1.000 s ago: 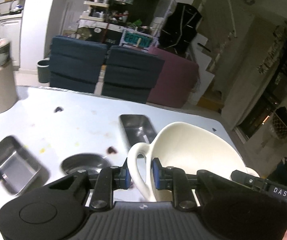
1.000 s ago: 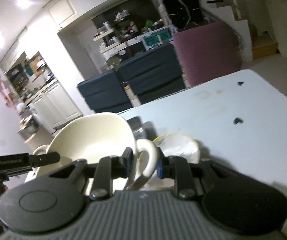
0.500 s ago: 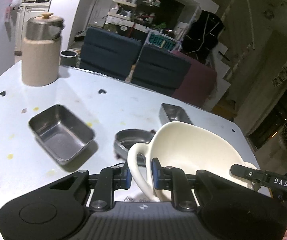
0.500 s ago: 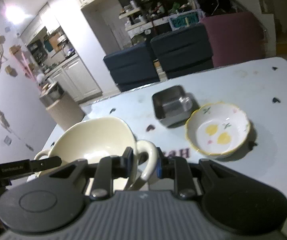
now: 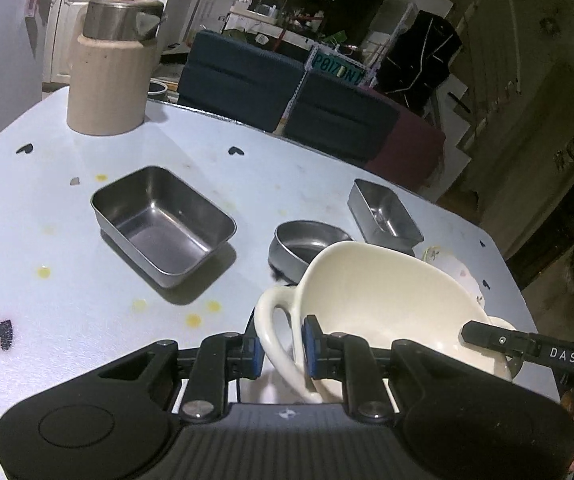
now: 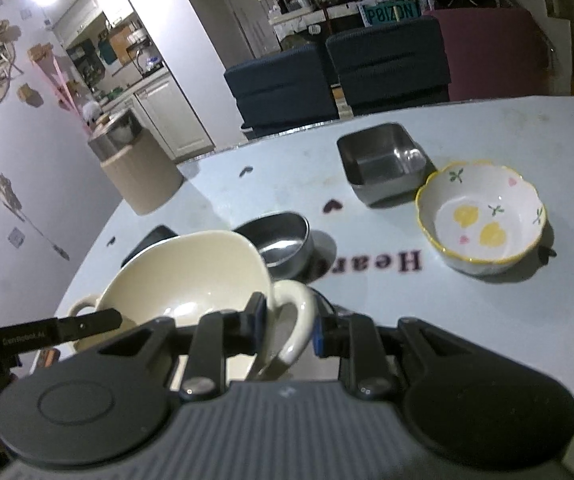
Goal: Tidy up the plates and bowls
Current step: 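Carry the cream bowl with both tools toward the white dark-rimmed plate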
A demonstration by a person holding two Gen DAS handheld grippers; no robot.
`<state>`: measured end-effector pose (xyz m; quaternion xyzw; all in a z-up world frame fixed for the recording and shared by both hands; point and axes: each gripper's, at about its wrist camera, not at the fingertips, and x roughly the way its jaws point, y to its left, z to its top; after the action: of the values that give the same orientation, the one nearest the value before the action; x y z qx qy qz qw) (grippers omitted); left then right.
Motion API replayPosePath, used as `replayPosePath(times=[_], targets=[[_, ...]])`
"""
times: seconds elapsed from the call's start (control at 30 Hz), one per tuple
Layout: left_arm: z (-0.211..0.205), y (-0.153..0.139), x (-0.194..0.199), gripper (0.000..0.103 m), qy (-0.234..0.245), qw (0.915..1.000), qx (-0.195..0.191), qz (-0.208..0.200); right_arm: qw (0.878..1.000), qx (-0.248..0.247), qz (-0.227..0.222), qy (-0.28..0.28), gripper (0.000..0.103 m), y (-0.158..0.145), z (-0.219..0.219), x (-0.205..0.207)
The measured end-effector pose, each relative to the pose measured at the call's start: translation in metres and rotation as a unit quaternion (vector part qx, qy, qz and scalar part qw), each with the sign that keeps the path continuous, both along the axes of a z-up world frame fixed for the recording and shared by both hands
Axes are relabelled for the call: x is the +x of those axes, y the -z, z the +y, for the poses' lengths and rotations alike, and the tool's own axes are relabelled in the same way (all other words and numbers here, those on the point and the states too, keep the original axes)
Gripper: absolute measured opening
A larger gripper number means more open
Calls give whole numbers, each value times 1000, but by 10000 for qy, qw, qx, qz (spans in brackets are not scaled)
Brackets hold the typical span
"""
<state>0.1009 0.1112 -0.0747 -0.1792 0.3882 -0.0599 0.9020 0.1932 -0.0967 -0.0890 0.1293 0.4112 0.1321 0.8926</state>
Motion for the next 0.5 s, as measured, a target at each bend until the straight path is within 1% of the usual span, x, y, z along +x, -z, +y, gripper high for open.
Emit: replayPosePath(times=[0.2, 0.33, 0.5], targets=[[-1, 16, 5, 22, 71, 9999, -52, 112, 9998, -132, 131, 44, 28, 5, -2, 1], [1, 25, 9, 22, 79, 9998, -86, 152, 9995, -220, 195, 72, 28, 17, 11, -2], [5, 37, 13, 23, 93, 9996, -130, 251, 9990, -315, 314, 84, 28, 23, 17, -2]])
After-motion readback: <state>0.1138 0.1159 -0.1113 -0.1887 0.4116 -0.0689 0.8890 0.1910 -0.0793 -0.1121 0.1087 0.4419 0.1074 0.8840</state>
